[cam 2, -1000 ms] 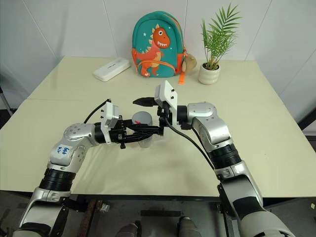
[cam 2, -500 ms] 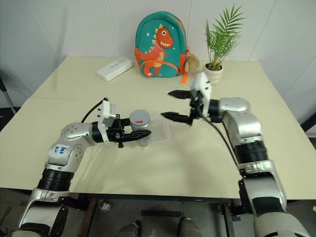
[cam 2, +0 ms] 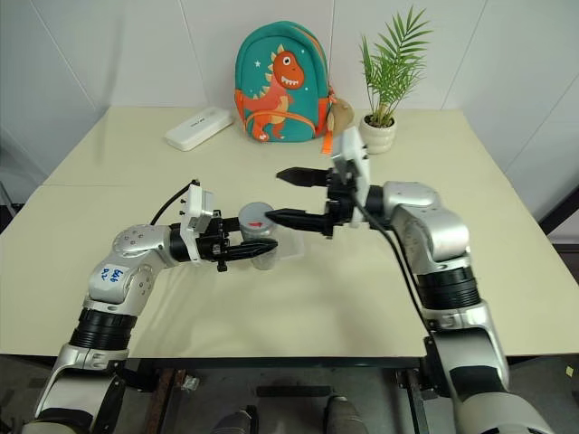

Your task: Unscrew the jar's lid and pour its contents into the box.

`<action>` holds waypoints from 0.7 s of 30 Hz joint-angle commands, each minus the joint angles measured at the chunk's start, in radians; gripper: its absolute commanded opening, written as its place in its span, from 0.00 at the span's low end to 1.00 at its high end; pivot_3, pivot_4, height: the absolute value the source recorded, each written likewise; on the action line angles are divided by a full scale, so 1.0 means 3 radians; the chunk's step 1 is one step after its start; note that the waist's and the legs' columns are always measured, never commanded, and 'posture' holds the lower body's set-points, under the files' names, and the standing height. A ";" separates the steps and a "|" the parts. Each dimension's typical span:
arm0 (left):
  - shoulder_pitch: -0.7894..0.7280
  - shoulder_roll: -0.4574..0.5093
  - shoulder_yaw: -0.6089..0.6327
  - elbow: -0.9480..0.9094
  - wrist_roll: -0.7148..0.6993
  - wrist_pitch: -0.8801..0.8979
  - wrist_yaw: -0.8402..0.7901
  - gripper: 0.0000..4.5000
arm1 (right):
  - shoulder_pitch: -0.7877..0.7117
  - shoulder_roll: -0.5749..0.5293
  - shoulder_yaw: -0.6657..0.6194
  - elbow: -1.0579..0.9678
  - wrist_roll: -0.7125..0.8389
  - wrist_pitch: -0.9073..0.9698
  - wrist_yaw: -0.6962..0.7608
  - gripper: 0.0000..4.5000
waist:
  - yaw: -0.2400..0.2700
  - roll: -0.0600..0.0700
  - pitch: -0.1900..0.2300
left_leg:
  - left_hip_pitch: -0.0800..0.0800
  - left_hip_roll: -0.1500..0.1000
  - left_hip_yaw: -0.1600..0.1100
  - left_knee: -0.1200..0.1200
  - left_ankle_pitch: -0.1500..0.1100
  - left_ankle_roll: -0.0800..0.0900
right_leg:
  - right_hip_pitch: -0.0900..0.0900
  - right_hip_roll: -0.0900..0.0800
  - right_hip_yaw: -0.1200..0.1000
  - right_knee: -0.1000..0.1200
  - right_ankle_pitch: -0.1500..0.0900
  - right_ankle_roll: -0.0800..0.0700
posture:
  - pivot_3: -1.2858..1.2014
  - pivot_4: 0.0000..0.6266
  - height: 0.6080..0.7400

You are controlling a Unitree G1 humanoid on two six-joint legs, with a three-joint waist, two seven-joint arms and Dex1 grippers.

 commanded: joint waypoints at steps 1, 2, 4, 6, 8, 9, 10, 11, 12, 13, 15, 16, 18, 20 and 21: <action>-0.0075 -0.0012 0.0010 -0.0076 -0.0025 -0.0035 -0.0013 0.44 | -0.0001 0.0118 0.0111 -0.0222 -0.0023 0.0064 -0.0151 0.99 | 0.0002 0.0000 0.0000 | 0.0000 0.0000 0.0000 0.0001 0.0000 0.0000 | 0.0000 0.0000 0.0000 0.0000 0.0000 0.0000 | 0.52 0.24 1.00; -0.0081 -0.0015 0.0006 -0.0070 -0.0024 -0.0037 -0.0016 0.44 | -0.0001 0.0149 0.0142 -0.0239 -0.0034 0.0073 -0.0178 0.99 | 0.0004 0.0000 0.0000 | 0.0000 0.0000 0.0000 0.0002 0.0000 0.0000 | 0.0000 0.0000 0.0000 0.0000 0.0000 0.0000 | 0.52 0.24 1.00; -0.0093 -0.0027 0.0000 -0.0062 -0.0024 -0.0035 -0.0019 0.44 | -0.0013 0.0208 0.0221 -0.0193 -0.0121 0.0010 -0.0221 0.99 | 0.0005 0.0000 0.0000 | -0.0001 0.0000 0.0000 0.0002 0.0000 0.0000 | 0.0000 0.0000 0.0000 0.0000 0.0000 0.0000 | 0.52 0.24 1.00; -0.0097 -0.0034 -0.0004 -0.0061 -0.0024 -0.0033 -0.0024 0.44 | -0.0019 0.0229 0.0263 -0.0147 -0.0187 -0.0041 -0.0239 0.99 | 0.0005 0.0000 0.0000 | -0.0001 0.0000 0.0000 0.0003 0.0000 0.0000 | 0.0000 0.0000 0.0000 0.0001 0.0000 0.0000 | 0.52 0.24 1.00; -0.0094 -0.0036 -0.0003 -0.0068 -0.0025 -0.0028 -0.0029 0.44 | -0.0026 0.0238 0.0281 -0.0096 -0.0248 -0.0102 -0.0241 0.99 | 0.0004 0.0000 0.0000 | -0.0001 0.0000 0.0000 0.0004 0.0000 0.0000 | 0.0000 0.0000 0.0000 0.0002 0.0000 0.0000 | 0.52 0.24 1.00; -0.0094 -0.0036 -0.0001 -0.0070 -0.0027 -0.0026 -0.0030 0.44 | -0.0033 0.0244 0.0278 -0.0065 -0.0276 -0.0137 -0.0250 0.99 | 0.0003 0.0000 0.0000 | -0.0001 0.0000 -0.0001 0.0004 0.0000 0.0000 | 0.0000 0.0000 0.0000 0.0003 0.0000 0.0000 | 0.52 0.24 1.00; -0.0094 -0.0037 0.0000 -0.0071 -0.0028 -0.0024 -0.0030 0.44 | -0.0038 0.0249 0.0273 -0.0044 -0.0292 -0.0160 -0.0255 0.99 | 0.0003 0.0000 0.0000 | -0.0001 0.0000 -0.0001 0.0005 0.0000 0.0000 | 0.0000 0.0000 0.0000 0.0004 0.0000 0.0000 | 0.52 0.24 1.00; -0.0092 -0.0036 0.0002 -0.0078 -0.0029 -0.0022 -0.0027 0.44 | -0.0051 0.0234 0.0254 0.0006 -0.0326 -0.0210 -0.0261 0.99 | 0.0002 0.0000 0.0000 | -0.0001 0.0000 -0.0001 0.0005 0.0000 0.0000 | 0.0000 0.0000 0.0000 0.0004 0.0000 0.0000 | 0.52 0.24 1.00; -0.0089 -0.0033 0.0005 -0.0087 -0.0032 -0.0017 -0.0026 0.44 | -0.0074 0.0219 0.0207 0.0071 -0.0342 -0.0241 -0.0283 0.99 | 0.0001 0.0000 0.0000 | -0.0001 0.0000 -0.0001 0.0005 0.0000 0.0000 | 0.0000 0.0000 0.0000 0.0004 0.0000 0.0000 | 0.52 0.24 1.00; -0.0086 -0.0030 0.0006 -0.0094 -0.0034 -0.0013 -0.0025 0.44 | -0.0096 0.0197 0.0159 0.0135 -0.0352 -0.0272 -0.0295 0.99 | 0.0000 0.0000 0.0000 | -0.0001 0.0000 0.0000 0.0006 0.0000 0.0000 | 0.0000 0.0000 0.0000 0.0005 0.0000 0.0000 | 0.52 0.24 1.00; -0.0083 -0.0024 0.0009 -0.0103 -0.0038 -0.0005 -0.0025 0.44 | -0.0126 0.0141 0.0090 0.0231 -0.0365 -0.0332 -0.0286 0.99 | -0.0002 0.0000 0.0000 | -0.0001 0.0000 0.0000 0.0006 0.0000 0.0000 | 0.0000 0.0000 0.0000 0.0005 0.0000 0.0000 | 0.52 0.24 1.00; -0.0081 -0.0021 0.0009 -0.0105 -0.0039 -0.0004 -0.0024 0.44 | -0.0132 0.0123 0.0076 0.0255 -0.0368 -0.0349 -0.0277 0.99 | -0.0003 0.0000 0.0000 | 0.0000 0.0000 -0.0001 0.0006 0.0000 0.0000 | 0.0000 0.0000 0.0000 0.0006 0.0000 0.0000 | 0.52 0.24 1.00; -0.0075 -0.0011 0.0009 -0.0112 -0.0039 0.0000 -0.0022 0.44 | -0.0126 0.0053 -0.0013 0.0257 -0.0303 -0.0318 -0.0252 0.99 | -0.0002 0.0000 0.0000 | 0.0000 0.0000 -0.0001 0.0006 0.0000 0.0000 | 0.0000 0.0000 0.0000 0.0006 0.0000 0.0000 | 0.52 0.24 1.00; -0.0064 -0.0005 0.0007 -0.0126 -0.0040 0.0002 -0.0017 0.44 | -0.0109 0.0000 -0.0061 0.0243 -0.0264 -0.0301 -0.0238 0.99 | 0.0001 0.0000 0.0000 | -0.0001 0.0000 -0.0001 0.0006 0.0000 0.0000 | 0.0000 0.0000 0.0000 0.0006 0.0000 0.0000 | 0.52 0.24 1.00; -0.0061 -0.0004 0.0007 -0.0131 -0.0042 0.0003 -0.0013 0.44 | -0.0096 -0.0029 -0.0080 0.0237 -0.0245 -0.0297 -0.0228 0.99 | 0.0000 0.0000 0.0000 | -0.0001 0.0000 -0.0001 0.0006 0.0000 0.0000 | 0.0000 0.0000 0.0000 0.0005 0.0000 0.0000 | 0.52 0.24 1.00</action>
